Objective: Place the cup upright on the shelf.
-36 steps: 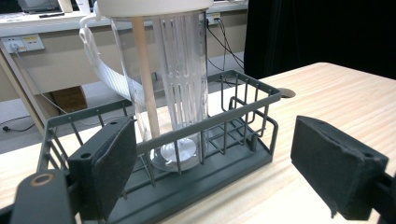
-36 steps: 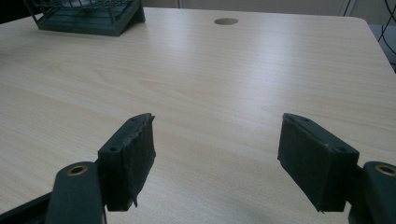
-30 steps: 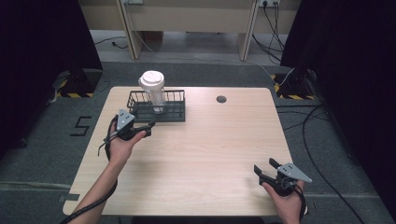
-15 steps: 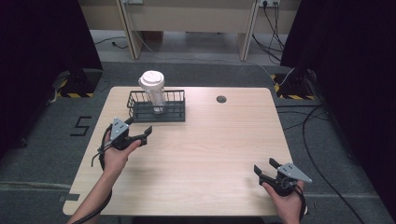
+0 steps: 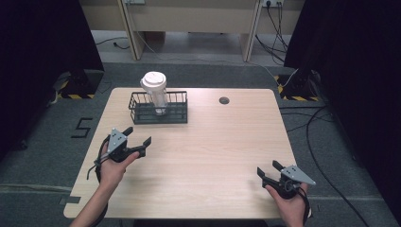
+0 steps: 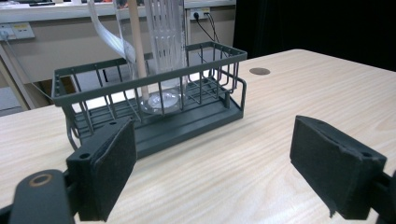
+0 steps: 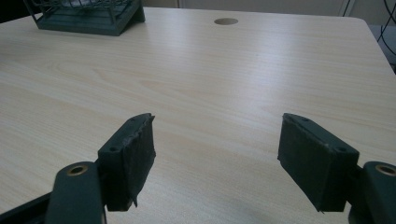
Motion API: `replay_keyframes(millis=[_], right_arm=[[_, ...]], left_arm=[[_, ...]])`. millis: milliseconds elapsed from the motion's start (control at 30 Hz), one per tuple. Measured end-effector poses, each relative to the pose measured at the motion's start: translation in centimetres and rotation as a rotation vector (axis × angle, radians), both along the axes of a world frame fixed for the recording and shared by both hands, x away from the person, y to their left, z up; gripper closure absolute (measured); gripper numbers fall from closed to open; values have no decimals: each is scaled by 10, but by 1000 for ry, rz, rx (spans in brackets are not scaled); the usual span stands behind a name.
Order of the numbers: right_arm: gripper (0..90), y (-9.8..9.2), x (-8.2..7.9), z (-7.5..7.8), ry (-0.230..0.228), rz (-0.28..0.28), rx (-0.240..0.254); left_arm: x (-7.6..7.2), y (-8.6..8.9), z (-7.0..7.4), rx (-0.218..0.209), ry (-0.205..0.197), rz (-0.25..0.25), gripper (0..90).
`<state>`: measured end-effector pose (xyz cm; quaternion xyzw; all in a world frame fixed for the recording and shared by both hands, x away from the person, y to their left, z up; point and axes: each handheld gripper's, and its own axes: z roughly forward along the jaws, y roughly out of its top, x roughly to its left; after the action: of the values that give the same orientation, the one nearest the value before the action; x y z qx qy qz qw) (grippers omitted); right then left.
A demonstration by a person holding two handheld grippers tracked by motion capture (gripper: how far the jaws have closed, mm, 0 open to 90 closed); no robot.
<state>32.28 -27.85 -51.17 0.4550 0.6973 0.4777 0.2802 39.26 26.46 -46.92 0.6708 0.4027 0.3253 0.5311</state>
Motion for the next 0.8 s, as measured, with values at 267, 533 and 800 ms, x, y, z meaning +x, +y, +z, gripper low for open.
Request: replay_keyframes(millis=[267,533,800], right_arm=[[277,0,0,0,-3,-2,2],[278,0,0,0,-3,-3,-1],[278,0,0,0,-3,-4,0]], left_arm=[[-14,3,-8,9,16,-11,143],[-30,10,-16,10,32,-10,143],[-42,16,-25,10,41,2,143]])
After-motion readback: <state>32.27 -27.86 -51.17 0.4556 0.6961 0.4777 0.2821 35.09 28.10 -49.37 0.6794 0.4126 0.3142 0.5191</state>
